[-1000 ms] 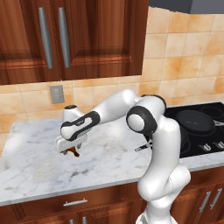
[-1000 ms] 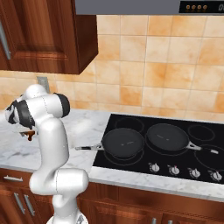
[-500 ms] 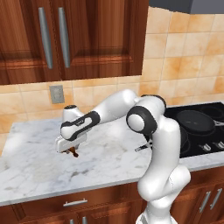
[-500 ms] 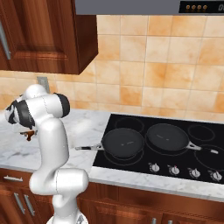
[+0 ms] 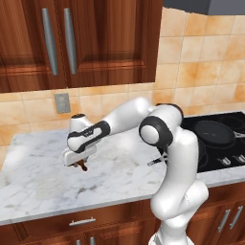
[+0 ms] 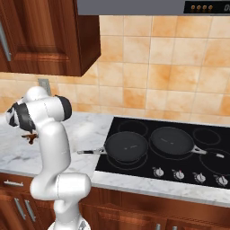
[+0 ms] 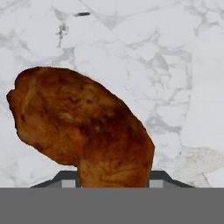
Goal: Place both pans onto different burners. Then place the bell pepper and the chicken drumstick on different pans.
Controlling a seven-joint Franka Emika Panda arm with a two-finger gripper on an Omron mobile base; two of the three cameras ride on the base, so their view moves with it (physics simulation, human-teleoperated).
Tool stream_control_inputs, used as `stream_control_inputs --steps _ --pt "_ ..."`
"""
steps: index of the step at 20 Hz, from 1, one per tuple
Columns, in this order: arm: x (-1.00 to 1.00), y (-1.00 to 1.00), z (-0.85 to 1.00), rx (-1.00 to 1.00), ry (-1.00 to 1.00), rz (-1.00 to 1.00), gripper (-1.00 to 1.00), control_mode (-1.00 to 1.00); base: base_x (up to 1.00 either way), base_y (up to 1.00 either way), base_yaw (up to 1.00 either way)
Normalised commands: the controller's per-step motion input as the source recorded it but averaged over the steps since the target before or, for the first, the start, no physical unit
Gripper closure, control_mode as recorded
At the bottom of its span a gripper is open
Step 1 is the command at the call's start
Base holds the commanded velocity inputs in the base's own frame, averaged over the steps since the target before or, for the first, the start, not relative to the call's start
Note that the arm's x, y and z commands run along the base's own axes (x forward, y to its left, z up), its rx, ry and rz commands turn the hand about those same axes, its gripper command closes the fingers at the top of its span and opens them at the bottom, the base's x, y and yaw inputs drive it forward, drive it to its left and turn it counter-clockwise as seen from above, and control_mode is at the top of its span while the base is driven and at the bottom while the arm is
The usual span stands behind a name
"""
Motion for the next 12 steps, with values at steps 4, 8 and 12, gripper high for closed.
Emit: stream_control_inputs --steps 4,8,12 --pt "0.0 -0.33 0.26 0.0 -0.02 0.0 1.0 -1.0 0.0 0.0 0.0" --pt "-0.04 -0.32 0.11 0.0 0.0 0.0 1.0 -1.0 0.0 0.0 0.0" --pt "-0.07 -0.49 0.01 0.0 -0.02 -0.01 1.0 -1.0 0.0 0.0 0.0"
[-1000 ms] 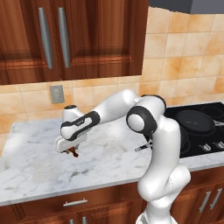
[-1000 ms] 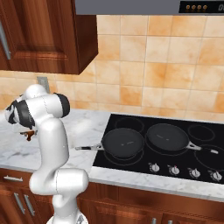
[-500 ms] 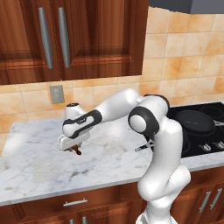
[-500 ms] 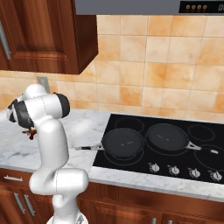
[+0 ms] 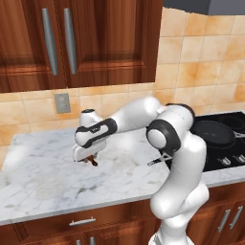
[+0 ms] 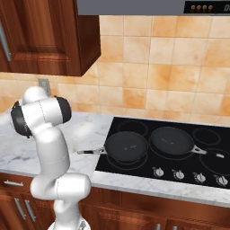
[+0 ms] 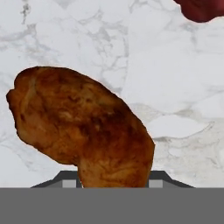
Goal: Place both pans onto different burners. Then place the bell pepper and the chicken drumstick on different pans.
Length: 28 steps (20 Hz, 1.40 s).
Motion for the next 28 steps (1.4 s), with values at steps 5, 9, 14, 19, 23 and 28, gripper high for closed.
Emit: stream_control_inputs --steps 5,9,14,19,23,28 --pt "-0.05 -0.56 0.1 0.0 -0.03 -0.02 1.0 -1.0 0.0 0.0 0.0" --pt "-0.09 -0.6 0.24 0.0 0.0 -0.04 1.0 -1.0 0.0 0.0 0.0" --pt "-0.08 -0.63 0.26 0.0 0.0 -0.07 1.0 -1.0 0.0 0.0 0.0" --pt "-0.07 -0.62 0.18 0.0 -0.01 -0.08 1.0 -1.0 0.0 0.0 0.0" --pt "-0.13 -0.75 0.22 0.0 -0.01 -0.12 1.0 -1.0 0.0 0.0 0.0" --pt "-0.11 -0.72 0.2 0.0 0.0 -0.12 1.0 -1.0 0.0 0.0 0.0"
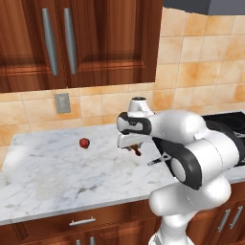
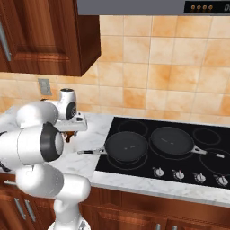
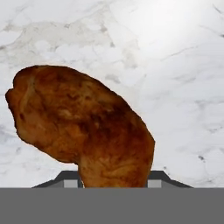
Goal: Place both pans onto different burners. Then place the bell pepper and the chicken drumstick on different pans.
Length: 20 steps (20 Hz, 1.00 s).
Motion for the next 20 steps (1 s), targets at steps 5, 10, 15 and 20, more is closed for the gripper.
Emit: stream_control_inputs --steps 5,10,15,20 --pt "-0.07 -0.68 0.16 0.0 -0.01 -0.11 1.0 -1.0 0.0 0.0 0.0" --pt "0.0 -0.62 0.14 0.0 0.0 -0.08 1.0 -1.0 0.0 0.0 0.0" --pt "0.0 -0.52 0.11 -0.01 0.0 -0.08 1.0 -1.0 0.0 0.0 0.0" --pt "0.0 -0.56 0.11 0.0 0.0 -0.1 1.0 -1.0 0.0 0.0 0.0"
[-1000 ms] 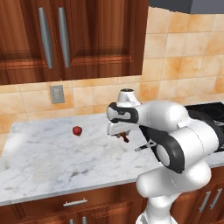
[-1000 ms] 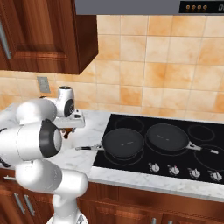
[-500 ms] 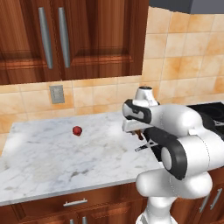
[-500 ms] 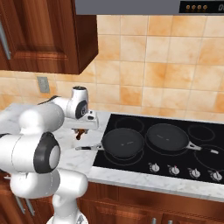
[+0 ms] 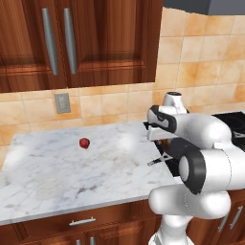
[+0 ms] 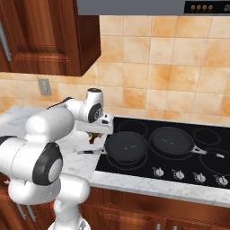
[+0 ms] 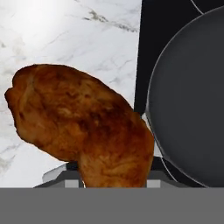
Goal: Place both pans onto different burners. Then place the bell pepper and the chicken drumstick on different pans.
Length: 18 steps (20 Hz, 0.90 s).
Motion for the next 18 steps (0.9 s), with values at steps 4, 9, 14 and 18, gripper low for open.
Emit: stream_control_inputs --steps 4,9,14,18 --pt "0.0 -0.61 0.11 0.0 0.0 -0.1 1.0 -1.0 0.0 0.0 0.0" --pt "0.0 -0.61 0.03 0.0 0.0 -0.06 1.0 -1.0 0.0 0.0 0.0" --pt "0.05 -0.61 0.04 0.0 0.0 -0.05 1.0 -1.0 0.0 0.0 0.0" --pt "0.1 -0.62 0.13 0.0 0.0 -0.05 1.0 -1.0 0.0 0.0 0.0"
